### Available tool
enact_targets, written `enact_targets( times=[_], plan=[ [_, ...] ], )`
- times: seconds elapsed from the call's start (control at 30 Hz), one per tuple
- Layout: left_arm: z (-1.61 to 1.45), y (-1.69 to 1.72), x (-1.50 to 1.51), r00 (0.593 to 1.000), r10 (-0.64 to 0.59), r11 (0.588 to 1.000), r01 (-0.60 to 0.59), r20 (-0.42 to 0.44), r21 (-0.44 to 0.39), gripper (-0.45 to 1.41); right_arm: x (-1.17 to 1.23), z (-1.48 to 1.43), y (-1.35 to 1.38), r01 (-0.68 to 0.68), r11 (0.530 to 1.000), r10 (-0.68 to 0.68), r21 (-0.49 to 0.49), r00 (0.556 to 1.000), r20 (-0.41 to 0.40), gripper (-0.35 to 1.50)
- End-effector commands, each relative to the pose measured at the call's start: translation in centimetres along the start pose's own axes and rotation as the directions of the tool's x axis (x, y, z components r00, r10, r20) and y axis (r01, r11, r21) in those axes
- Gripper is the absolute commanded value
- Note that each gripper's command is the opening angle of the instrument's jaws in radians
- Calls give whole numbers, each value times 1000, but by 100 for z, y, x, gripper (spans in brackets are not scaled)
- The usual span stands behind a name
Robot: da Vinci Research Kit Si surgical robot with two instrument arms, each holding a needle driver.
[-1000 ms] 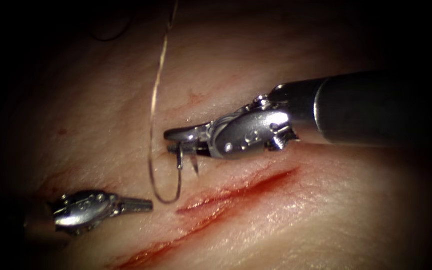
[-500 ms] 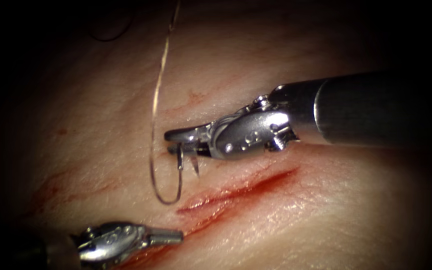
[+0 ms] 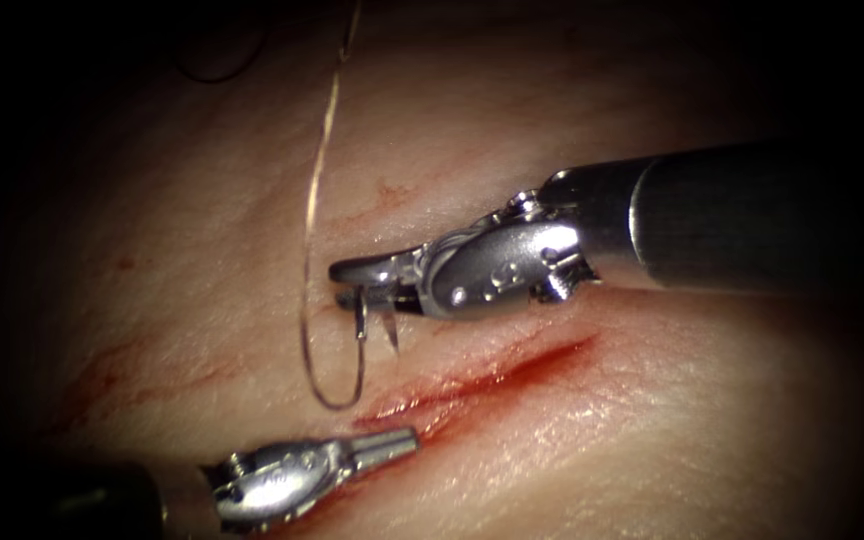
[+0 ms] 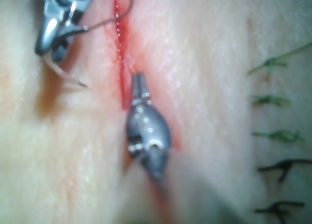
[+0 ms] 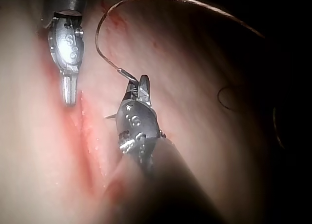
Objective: Wound Closure
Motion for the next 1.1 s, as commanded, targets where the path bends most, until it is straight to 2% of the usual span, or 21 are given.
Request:
enact_targets(
  times=[0.03,0.2,0.37,0.53,0.77,1.1],
  plan=[
    [4,3,-10,1000,-4,1000,4,1,5,-6,-3,7,-3,0,1000,0,-1,1000,-3,-35],
    [3,-5,-23,1000,18,999,-18,22,36,-8,0,6,-3,1,1000,-1,-10,1000,-10,-35],
    [6,-8,-36,999,29,999,-30,36,29,-8,1,7,-6,35,999,-35,-10,999,-13,-35],
    [7,-7,-37,999,29,999,-30,35,19,-10,5,8,-22,154,988,-154,0,988,-21,-35],
    [5,-6,-37,999,35,999,-36,39,14,-13,12,1,-40,168,986,-168,-8,985,-32,-35],
    [7,-8,-40,998,32,999,-33,47,15,-15,16,1,-42,171,985,-171,-17,984,-40,-35]
  ],
)
